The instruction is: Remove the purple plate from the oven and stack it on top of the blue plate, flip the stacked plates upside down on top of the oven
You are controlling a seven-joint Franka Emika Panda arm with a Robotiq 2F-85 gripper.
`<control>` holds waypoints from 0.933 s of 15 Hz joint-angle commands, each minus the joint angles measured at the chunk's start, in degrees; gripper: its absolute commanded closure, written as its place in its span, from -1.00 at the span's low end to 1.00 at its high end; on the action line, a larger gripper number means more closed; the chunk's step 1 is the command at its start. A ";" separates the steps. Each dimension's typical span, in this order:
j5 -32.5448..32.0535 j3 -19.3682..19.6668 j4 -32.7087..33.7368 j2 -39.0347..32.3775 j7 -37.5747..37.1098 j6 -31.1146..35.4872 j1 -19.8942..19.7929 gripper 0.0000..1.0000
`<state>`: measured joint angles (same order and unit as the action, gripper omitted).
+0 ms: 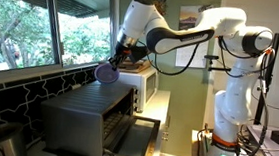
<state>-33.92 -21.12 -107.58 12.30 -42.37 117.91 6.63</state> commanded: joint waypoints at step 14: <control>-50.43 10.46 -18.12 7.06 -10.08 63.67 -9.66 0.97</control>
<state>-73.42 -11.66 -124.96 16.63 -45.15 172.18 1.11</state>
